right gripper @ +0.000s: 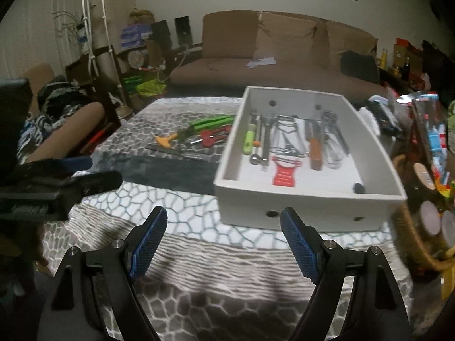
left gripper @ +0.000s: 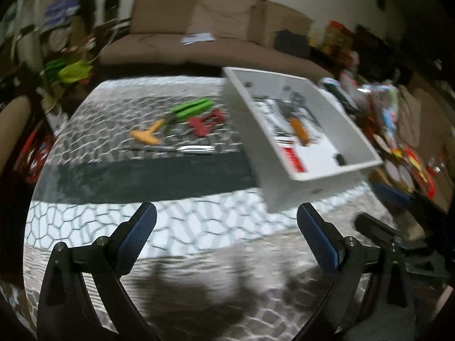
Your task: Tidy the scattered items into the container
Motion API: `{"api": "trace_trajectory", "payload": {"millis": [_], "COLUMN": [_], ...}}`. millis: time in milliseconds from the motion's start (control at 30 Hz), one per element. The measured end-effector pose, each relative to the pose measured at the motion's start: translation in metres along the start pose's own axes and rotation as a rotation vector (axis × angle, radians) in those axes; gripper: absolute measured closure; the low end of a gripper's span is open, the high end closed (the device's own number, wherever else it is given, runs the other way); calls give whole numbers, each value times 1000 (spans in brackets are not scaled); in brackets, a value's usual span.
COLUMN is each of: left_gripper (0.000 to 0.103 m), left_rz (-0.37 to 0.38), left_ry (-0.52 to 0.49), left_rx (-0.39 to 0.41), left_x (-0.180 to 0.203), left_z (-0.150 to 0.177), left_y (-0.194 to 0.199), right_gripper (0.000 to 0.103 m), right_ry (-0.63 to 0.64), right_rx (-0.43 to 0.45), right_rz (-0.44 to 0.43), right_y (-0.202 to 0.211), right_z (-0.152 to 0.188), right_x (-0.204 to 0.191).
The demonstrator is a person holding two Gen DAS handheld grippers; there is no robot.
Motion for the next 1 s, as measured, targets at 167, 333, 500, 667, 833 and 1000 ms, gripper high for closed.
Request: {"api": "trace_trajectory", "payload": {"millis": [167, 333, 500, 667, 833, 1000], "left_gripper": [4, 4, 4, 4, 4, 4], "left_rz": [-94, -94, -73, -78, -135, -183], "left_ry": [62, 66, 36, 6, -13, -2], "left_rx": [-27, -73, -88, -70, -62, -74], "left_x": [-48, -47, -21, 7, 31, 34], "left_z": [21, 50, 60, 57, 61, 75], "left_y": [-26, -49, -60, -62, -74, -92], "right_gripper": [19, 19, 19, 19, 0, 0], "right_ry": [2, -58, -82, -101, -168, -168], "right_rx": [-39, -52, -63, -40, -37, -37], "right_rz": [10, 61, 101, 155, 192, 223], "right_y": [-41, -70, -71, -65, -72, -84], "right_z": [15, 37, 40, 42, 49, 63], "right_x": [-12, 6, 36, 64, 92, 109]}}
Point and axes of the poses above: each gripper's, at about its wrist camera, not at the fingertips, and y roughly against the way its jaws point, x to its right, z to its underside, the point moved 6 cm from there along -y, roughly the way its jaws point, and after that the axes turned 13 degrees about -y, right-handed, at the moved point
